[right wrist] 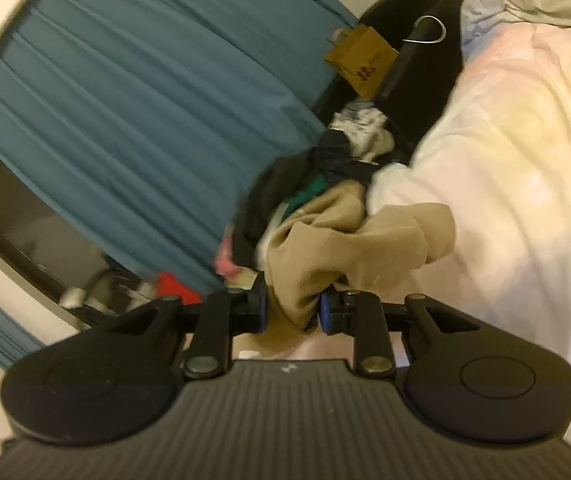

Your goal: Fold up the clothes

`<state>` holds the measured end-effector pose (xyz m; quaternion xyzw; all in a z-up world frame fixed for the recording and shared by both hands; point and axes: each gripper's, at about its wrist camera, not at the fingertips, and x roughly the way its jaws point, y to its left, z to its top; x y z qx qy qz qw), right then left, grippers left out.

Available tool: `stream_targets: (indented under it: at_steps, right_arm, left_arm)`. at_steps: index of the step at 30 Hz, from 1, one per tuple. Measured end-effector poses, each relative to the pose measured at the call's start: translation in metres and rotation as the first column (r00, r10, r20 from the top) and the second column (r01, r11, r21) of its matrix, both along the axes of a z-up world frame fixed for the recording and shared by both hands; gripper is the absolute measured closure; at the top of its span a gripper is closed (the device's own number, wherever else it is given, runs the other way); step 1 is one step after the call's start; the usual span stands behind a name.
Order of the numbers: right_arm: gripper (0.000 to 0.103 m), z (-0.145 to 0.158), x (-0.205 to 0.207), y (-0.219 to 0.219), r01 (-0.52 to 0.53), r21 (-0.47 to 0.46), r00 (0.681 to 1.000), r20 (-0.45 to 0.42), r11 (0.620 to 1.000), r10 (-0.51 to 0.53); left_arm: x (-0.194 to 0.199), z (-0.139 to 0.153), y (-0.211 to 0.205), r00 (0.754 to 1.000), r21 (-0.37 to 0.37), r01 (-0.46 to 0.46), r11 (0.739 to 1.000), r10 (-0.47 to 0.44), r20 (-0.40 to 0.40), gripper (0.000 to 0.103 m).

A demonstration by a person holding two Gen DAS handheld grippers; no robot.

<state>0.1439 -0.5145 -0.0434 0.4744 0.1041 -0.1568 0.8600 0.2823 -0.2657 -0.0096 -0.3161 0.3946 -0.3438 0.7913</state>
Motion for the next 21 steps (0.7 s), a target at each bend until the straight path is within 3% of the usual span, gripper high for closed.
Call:
stream_targets:
  at_steps: [5,8,11,15,18,21]
  right_arm:
    - [0.076,-0.094,-0.01,-0.003,-0.025,0.008,0.994,-0.106,1.0,0.026]
    - [0.076,-0.147,-0.035,0.013,-0.054,0.064,0.985,-0.16,0.996,0.064]
    - [0.075,-0.176,-0.056,0.023,-0.044,0.128,0.984,-0.166,0.991,0.065]
    - [0.073,-0.171,-0.067,0.027,-0.022,0.214,0.975,-0.213,0.977,0.069]
    - [0.073,-0.148,-0.08,0.036,-0.025,0.227,0.958,-0.271,0.974,0.088]
    - [0.073,-0.113,-0.104,0.05,-0.065,0.155,0.955,-0.277,0.986,0.107]
  left_arm:
    - [-0.008,-0.087,-0.004,0.997,0.108,0.064,0.992,-0.059,-0.05,0.084]
    - [-0.023,-0.107,0.006,0.995,0.179,0.105,0.978,-0.102,-0.025,0.084]
    - [-0.038,-0.127,0.016,0.989,0.249,0.142,0.958,-0.146,-0.004,0.079]
    - [-0.058,-0.148,0.029,0.979,0.342,0.183,0.922,-0.202,0.022,0.069]
    - [-0.075,-0.123,0.042,0.975,0.394,0.175,0.902,-0.213,0.056,0.066]
    - [-0.102,-0.081,0.056,0.968,0.401,0.167,0.901,-0.226,0.104,0.061]
